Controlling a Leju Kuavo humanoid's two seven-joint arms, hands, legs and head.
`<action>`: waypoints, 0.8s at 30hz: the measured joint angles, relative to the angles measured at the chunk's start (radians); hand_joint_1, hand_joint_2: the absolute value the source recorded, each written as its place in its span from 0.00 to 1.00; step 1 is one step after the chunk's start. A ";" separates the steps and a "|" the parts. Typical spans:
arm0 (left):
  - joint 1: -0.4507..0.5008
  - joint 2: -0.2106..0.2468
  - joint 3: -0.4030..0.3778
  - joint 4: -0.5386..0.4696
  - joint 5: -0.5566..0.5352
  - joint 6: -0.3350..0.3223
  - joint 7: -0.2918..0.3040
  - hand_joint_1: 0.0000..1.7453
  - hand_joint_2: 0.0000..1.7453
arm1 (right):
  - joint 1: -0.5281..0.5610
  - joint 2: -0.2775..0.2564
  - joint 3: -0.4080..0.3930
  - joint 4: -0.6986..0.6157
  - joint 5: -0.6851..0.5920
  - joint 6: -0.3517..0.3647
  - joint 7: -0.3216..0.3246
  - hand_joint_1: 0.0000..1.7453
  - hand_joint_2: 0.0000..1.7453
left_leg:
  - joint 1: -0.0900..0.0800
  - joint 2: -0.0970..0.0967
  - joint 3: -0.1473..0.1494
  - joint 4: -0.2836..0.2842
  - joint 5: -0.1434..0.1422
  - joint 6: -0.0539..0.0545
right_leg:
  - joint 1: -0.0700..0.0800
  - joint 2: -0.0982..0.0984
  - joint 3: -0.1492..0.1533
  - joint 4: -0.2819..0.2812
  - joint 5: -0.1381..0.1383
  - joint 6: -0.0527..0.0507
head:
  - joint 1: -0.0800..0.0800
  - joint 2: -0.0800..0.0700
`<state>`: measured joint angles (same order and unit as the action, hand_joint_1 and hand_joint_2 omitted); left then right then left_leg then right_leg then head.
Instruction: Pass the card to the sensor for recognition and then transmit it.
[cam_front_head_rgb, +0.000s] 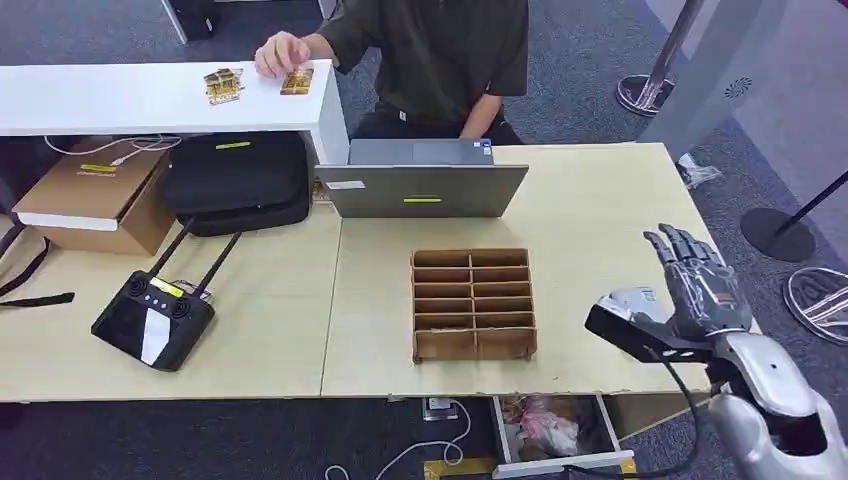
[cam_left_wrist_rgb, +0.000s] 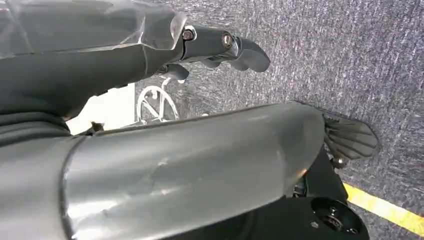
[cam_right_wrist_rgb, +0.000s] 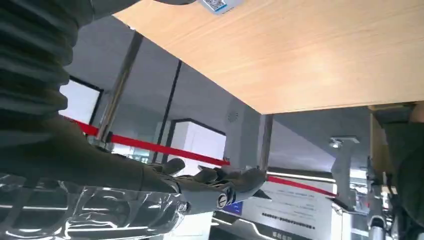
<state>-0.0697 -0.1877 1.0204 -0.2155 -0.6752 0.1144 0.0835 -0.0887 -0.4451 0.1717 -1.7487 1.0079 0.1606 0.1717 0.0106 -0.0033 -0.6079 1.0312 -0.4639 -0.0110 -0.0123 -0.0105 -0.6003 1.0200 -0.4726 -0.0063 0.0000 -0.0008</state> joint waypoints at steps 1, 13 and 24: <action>0.000 0.000 0.000 0.000 0.001 0.000 0.000 0.00 0.00 | 0.008 0.012 0.000 -0.005 0.016 0.000 0.012 0.00 1.00 | 0.000 0.000 0.000 0.000 0.000 0.000 | 0.000 0.000 0.000 0.000 0.000 0.000 | 0.000 0.000; -0.003 0.000 0.001 0.000 -0.006 -0.008 -0.008 0.00 0.00 | 0.091 0.262 0.082 0.006 0.141 -0.081 0.098 0.00 1.00 | 0.001 0.002 0.001 -0.001 0.000 0.000 | 0.001 0.002 0.000 0.001 -0.002 -0.002 | 0.000 0.000; -0.004 0.000 0.008 0.000 -0.006 -0.008 -0.015 0.00 0.00 | 0.084 0.355 0.105 0.034 0.144 -0.083 0.094 0.00 1.00 | 0.000 0.002 0.001 -0.001 0.000 0.000 | 0.000 0.001 0.001 0.001 -0.001 -0.002 | 0.000 0.000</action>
<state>-0.0737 -0.1881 1.0284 -0.2155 -0.6817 0.1061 0.0687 -0.0045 -0.0897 0.2770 -1.7147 1.1517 0.0778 0.2659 0.0107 -0.0012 -0.6072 1.0303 -0.4640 -0.0112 -0.0122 -0.0092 -0.5998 1.0206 -0.4741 -0.0083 0.0004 -0.0008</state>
